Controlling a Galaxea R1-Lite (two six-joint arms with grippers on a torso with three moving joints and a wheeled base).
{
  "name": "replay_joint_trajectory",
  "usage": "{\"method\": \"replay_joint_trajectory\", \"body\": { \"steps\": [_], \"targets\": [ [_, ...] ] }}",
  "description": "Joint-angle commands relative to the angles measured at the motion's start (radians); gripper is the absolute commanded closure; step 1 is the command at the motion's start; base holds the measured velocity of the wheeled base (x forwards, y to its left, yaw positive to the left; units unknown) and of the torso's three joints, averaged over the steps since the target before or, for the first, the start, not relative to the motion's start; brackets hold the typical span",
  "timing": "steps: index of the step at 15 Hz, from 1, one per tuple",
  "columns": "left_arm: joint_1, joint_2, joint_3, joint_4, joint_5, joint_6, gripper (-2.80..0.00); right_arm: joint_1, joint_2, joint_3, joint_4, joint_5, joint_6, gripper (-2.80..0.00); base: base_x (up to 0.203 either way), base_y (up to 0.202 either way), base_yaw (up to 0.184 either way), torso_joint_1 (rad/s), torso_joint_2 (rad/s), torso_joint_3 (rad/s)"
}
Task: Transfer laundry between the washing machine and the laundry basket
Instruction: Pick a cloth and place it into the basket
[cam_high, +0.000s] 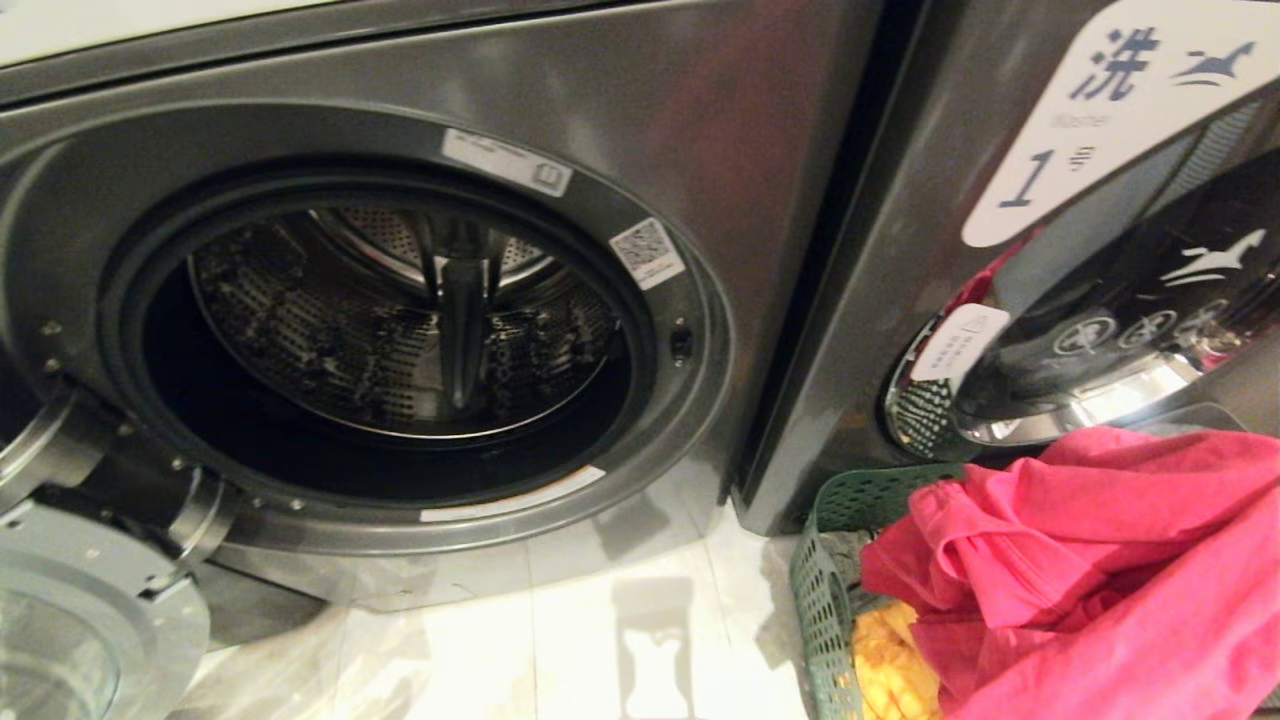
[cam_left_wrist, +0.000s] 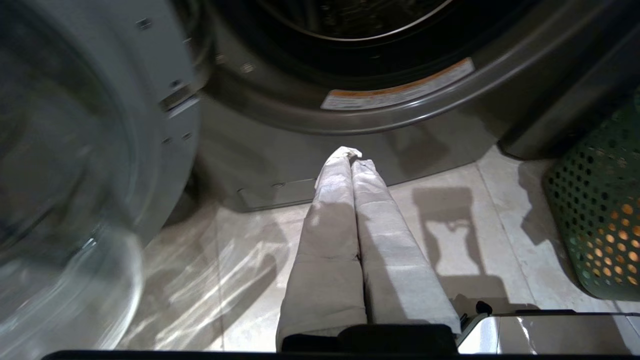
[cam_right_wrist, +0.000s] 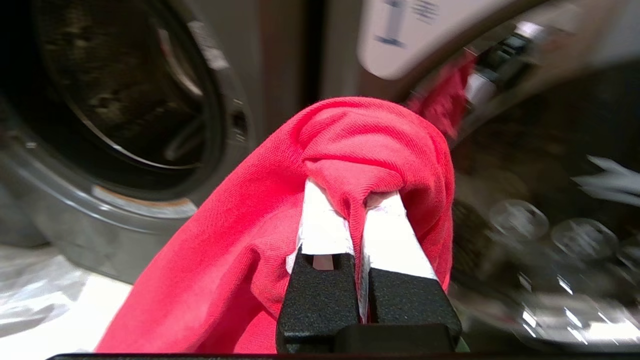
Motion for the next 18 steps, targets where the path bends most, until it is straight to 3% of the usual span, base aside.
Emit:
{"method": "replay_joint_trajectory", "body": {
  "steps": [1, 6, 10, 14, 18],
  "targets": [
    [0.000, 0.000, 0.000, 0.000, 0.000, 0.000, 0.00, -0.001, 0.039, 0.001, -0.005, -0.006, 0.004, 0.00, 0.001, 0.005, -0.167, 0.002, 0.01, -0.001],
    [0.000, 0.000, 0.000, 0.000, 0.000, 0.000, 0.00, 0.000, 0.203, -0.010, -0.006, -0.127, 0.063, 0.00, 0.000, 0.002, -0.045, 0.002, 0.00, 0.001],
    [0.000, 0.000, 0.000, 0.000, 0.000, 0.000, 0.00, -0.001, 0.329, -0.017, -0.006, -0.183, 0.165, 0.00, 0.000, 0.000, 0.000, 0.000, 0.00, 0.000],
    [0.000, 0.000, 0.000, 0.000, 0.000, 0.000, 0.00, -0.009, 0.455, -0.015, -0.004, -0.216, 0.220, 0.00, 0.000, 0.000, 0.000, 0.000, 0.00, 0.000],
    [0.000, 0.000, 0.000, 0.000, 0.000, 0.000, 0.00, -0.036, 0.589, -0.016, -0.003, -0.223, 0.340, 0.00, 0.000, 0.000, 0.000, 0.000, 0.00, 0.000]
  ]
}}
